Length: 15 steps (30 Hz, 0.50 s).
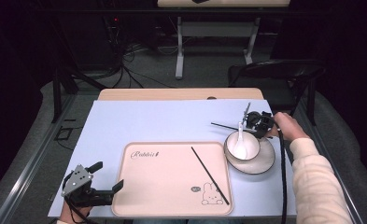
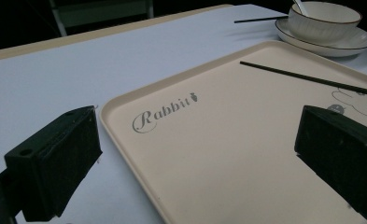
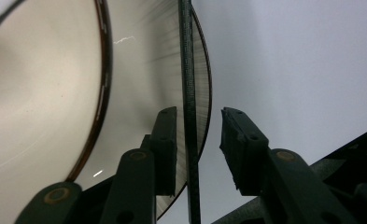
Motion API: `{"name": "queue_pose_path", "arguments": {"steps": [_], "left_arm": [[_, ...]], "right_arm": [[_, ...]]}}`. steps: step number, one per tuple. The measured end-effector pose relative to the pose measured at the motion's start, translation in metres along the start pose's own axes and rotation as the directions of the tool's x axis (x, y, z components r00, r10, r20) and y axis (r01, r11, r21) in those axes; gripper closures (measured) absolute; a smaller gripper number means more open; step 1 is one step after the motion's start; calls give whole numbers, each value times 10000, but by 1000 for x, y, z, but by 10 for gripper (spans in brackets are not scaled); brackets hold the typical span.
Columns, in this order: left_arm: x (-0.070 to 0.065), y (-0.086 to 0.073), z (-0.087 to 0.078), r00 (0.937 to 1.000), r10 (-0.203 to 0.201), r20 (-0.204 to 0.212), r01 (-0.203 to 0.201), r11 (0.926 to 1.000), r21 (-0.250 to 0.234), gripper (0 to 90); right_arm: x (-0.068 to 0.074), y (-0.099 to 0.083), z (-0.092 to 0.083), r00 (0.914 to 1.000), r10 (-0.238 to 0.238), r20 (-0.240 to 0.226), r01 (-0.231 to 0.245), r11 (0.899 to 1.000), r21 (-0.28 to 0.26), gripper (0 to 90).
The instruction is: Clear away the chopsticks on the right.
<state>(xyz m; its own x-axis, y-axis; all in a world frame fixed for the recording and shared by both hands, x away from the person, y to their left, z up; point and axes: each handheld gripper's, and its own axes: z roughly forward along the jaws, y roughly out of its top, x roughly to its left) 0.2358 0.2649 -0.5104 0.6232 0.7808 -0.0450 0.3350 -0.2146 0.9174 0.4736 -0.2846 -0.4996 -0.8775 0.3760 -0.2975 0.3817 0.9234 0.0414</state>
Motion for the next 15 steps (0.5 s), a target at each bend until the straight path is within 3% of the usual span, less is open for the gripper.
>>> {"name": "queue_pose_path", "arguments": {"steps": [7, 13, 15], "left_arm": [[0, 0, -1, 10000, 61, -41, -61, 10000, 13, 2], [-1, 0, -1, 10000, 77, -33, -77, 10000, 31, 2], [-1, 0, -1, 10000, 69, -41, -69, 10000, 30, 2]], "right_arm": [[3, 2, 0, 9998, -10, 185, 11, 10000, -36, 800], [3, 1, -3, 9996, 121, 251, -118, 9999, -113, 849], [2, 0, -5, 9992, 388, 120, -385, 9990, -240, 850]]}}
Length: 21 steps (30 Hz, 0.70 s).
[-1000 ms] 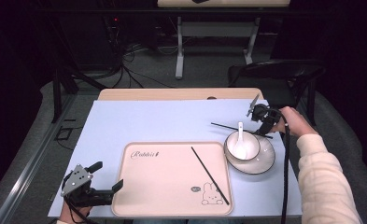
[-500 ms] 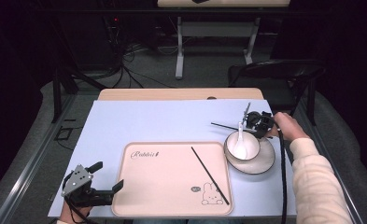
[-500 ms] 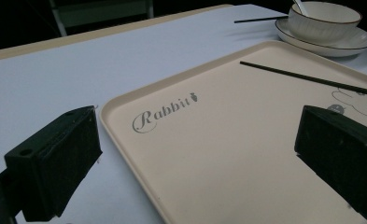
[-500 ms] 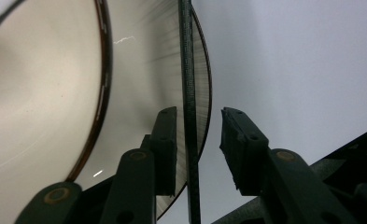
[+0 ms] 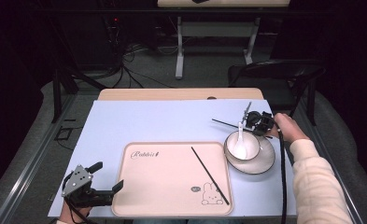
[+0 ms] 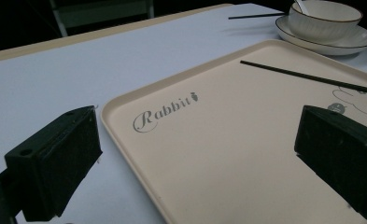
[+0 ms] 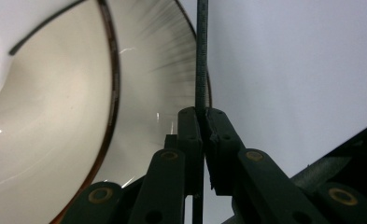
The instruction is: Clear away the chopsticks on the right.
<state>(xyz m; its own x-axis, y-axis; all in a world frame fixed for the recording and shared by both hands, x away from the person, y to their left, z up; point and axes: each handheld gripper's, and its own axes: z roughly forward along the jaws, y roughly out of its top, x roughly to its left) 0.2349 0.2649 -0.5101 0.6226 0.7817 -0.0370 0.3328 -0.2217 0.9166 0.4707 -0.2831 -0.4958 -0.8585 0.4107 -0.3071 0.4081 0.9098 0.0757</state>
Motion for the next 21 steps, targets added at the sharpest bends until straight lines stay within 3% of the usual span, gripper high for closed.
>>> {"name": "queue_pose_path", "arguments": {"steps": [5, 8, 10, 11, 13, 15, 17, 18, 21], "left_arm": [[0, 0, 0, 10000, 19, 8, -19, 10000, -46, 1], [0, 0, 0, 10000, 16, 22, -15, 10000, -16, 1], [-1, 0, 0, 10000, 25, 28, -25, 10000, -13, 1], [-1, 0, 0, 10000, 23, 27, -23, 10000, -13, 1], [0, 0, 0, 10000, 17, 19, -17, 10000, -8, 1], [-1, 0, 0, 10000, 21, 14, -21, 10000, -7, 1], [-1, 0, 0, 10000, 17, 4, -17, 10000, -8, 1], [-1, 0, 0, 10000, 17, -11, -17, 10000, -29, 1], [-1, 0, 0, 10000, 17, -30, -17, 10000, -32, 1]], "right_arm": [[-2, -2, -7, 9965, 839, 5, -839, 9964, -108, 852], [-3, -7, -16, 9887, 1460, 325, -1463, 9892, 54, 852], [-4, -8, -19, 9871, 1565, 330, -1573, 9873, 209, 852], [-4, -10, -22, 9831, 1787, 390, -1795, 9836, 181, 851], [-6, -15, -30, 9671, 2537, 205, -2536, 9673, -59, 852], [-8, -16, -38, 9567, 2906, 143, -2904, 9568, -141, 852], [-9, -16, -43, 9525, 3037, 219, -3033, 9527, -198, 852], [-11, -16, -49, 9546, 2954, 369, -2950, 9553, -176, 852], [-8, -14, -57, 9391, 3412, 413, -3406, 9400, -194, 853]]}}
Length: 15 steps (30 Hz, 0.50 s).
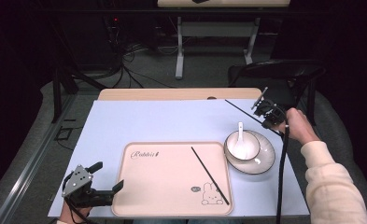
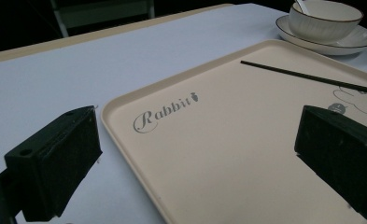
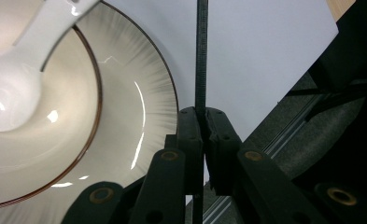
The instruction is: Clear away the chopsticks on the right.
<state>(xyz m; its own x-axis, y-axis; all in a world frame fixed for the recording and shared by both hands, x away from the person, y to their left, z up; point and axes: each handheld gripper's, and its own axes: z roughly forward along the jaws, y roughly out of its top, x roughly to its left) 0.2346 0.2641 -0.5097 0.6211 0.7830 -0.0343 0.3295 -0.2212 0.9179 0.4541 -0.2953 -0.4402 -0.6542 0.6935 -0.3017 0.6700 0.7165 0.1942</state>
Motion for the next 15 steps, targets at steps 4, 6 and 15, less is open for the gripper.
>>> {"name": "queue_pose_path", "arguments": {"steps": [4, 6, 15], "left_arm": [[0, 0, 0, 10000, 28, -8, -28, 10000, -3, 1], [0, 0, 0, 10000, 23, -3, -23, 10000, -9, 1], [-1, 0, 0, 10000, 52, -11, -52, 10000, 6, 1]], "right_arm": [[1, 2, -13, 9998, 218, 21, -218, 9998, 16, 854], [4, 3, -18, 9987, 509, 20, -508, 9987, -47, 854], [20, 7, -46, 9922, 1234, 171, -1231, 9923, -146, 854]]}}
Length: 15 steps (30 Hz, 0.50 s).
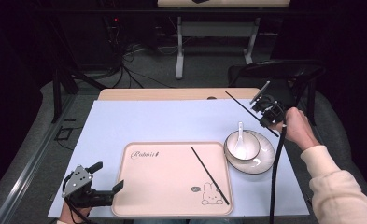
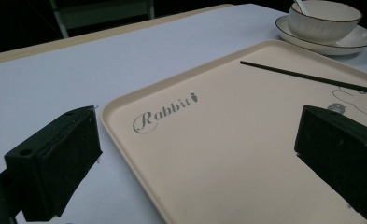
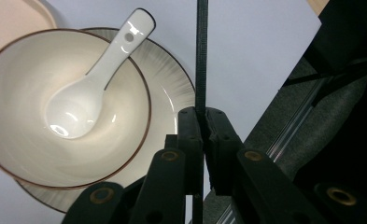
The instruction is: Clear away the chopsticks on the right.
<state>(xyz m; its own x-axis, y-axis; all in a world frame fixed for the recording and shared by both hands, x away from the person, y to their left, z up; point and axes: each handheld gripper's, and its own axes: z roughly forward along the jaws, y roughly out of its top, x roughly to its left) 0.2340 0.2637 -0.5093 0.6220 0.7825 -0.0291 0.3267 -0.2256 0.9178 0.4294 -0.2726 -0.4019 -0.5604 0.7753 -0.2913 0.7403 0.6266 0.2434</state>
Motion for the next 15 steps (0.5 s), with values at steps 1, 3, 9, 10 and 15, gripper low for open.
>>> {"name": "queue_pose_path", "arguments": {"steps": [1, 3, 9, 10, 15], "left_arm": [[0, 0, 0, 10000, 8, 3, -8, 10000, -3, 1], [-1, 0, 0, 10000, 17, 8, -17, 10000, -10, 1], [-1, 1, 1, 10000, 50, 4, -50, 10000, -2, 1], [-1, 1, 1, 10000, 61, -16, -61, 10000, 14, 1], [-1, 2, 2, 9999, 91, 48, -91, 10000, 12, 1]], "right_arm": [[3, 0, -3, 9998, 181, -8, -181, 9998, -34, 854], [8, -2, -12, 9995, 325, -20, -325, 9993, -164, 854], [18, -4, -29, 9972, 699, -252, -706, 9971, -300, 854], [20, -4, -32, 9971, 695, -316, -706, 9969, -344, 854], [32, -4, -42, 9903, 1079, -879, -1126, 9924, -504, 854]]}}
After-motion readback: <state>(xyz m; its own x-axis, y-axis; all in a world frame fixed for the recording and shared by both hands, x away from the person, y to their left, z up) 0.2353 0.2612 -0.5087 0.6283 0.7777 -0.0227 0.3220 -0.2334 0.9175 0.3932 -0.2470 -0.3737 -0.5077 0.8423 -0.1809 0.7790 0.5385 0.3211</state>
